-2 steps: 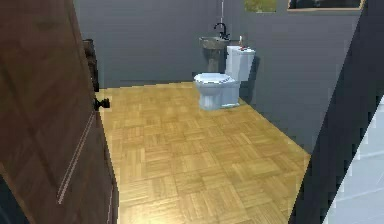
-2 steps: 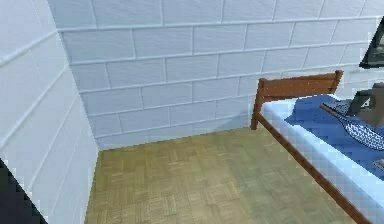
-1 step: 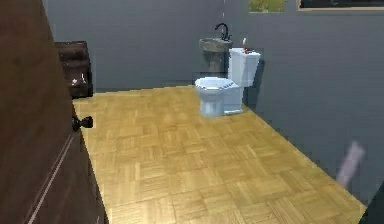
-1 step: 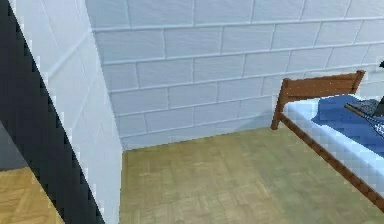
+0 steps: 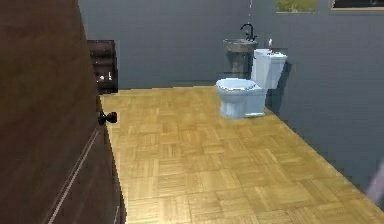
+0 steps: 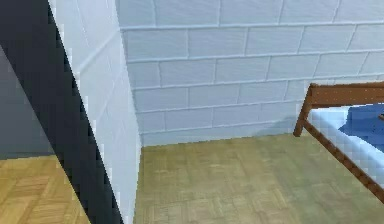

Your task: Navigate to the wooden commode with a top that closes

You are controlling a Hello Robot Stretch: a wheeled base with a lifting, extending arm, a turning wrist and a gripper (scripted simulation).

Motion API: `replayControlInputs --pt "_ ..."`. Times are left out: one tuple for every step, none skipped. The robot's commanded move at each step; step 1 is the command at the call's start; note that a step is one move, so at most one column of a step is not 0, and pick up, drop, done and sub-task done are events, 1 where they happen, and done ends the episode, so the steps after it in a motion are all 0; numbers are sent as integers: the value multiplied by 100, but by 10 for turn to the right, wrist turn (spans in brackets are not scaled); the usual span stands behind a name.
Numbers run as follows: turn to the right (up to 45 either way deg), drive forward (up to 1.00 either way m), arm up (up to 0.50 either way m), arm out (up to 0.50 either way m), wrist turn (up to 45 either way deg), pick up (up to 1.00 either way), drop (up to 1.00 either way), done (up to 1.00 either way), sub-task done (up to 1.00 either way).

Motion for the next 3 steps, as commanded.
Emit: replayControlInputs --pt "0 90 0 0 0 0 0 0 0" --pt "-90 0 0 0 0 0 0 0 0" --pt "0 40 0 0 0 0 0 0 0"
